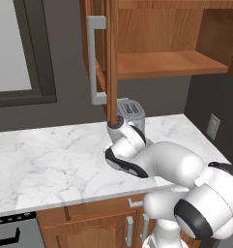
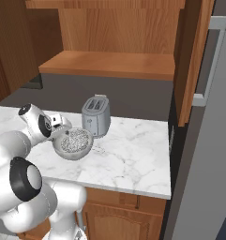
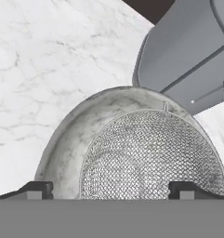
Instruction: Open the cabinet and setup a tea strainer by placing it in the bowl upright.
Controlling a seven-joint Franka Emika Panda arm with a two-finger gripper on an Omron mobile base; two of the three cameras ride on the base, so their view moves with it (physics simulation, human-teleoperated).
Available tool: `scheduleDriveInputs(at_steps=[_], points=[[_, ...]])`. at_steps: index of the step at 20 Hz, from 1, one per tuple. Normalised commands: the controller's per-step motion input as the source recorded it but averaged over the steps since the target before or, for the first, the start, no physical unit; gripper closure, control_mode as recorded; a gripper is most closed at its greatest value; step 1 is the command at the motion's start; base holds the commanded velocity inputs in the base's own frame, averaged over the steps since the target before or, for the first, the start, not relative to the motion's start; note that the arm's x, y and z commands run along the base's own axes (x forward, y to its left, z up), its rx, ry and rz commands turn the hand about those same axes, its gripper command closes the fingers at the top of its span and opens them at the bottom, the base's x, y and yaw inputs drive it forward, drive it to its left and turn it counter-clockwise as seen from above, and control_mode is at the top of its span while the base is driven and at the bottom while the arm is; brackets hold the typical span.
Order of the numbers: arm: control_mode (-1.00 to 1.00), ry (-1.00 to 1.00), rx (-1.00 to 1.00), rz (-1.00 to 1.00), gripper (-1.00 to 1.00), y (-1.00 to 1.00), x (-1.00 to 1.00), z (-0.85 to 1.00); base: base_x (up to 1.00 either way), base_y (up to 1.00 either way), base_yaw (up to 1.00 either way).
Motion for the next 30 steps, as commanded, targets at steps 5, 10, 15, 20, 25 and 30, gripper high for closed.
scheduleDriveInputs(at_steps=[5, 10, 15, 20, 25, 30], points=[[-1.0, 0.0, 0.03, 0.0, -1.0, 0.0, -0.09, 0.15, 0.0, 0.0, 0.0], [-1.0, 0.0, 0.05, 0.0, -1.0, 0.0, -0.12, 0.27, 0.0, 0.0, 0.0], [-1.0, 0.04, 0.18, -0.07, -1.0, -0.13, -0.26, 0.34, 0.0, 0.0, 0.0], [-1.0, 0.08, 0.24, -0.16, -1.0, -0.54, -0.26, 0.29, 0.0, 0.0, 0.0], [-1.0, 0.15, 0.1, -0.21, -1.0, -0.55, -0.02, 0.3, 0.0, 0.0, 0.0], [-1.0, 0.19, 0.06, -0.19, -1.0, -0.44, -0.03, 0.59, 0.0, 0.0, 0.0]])
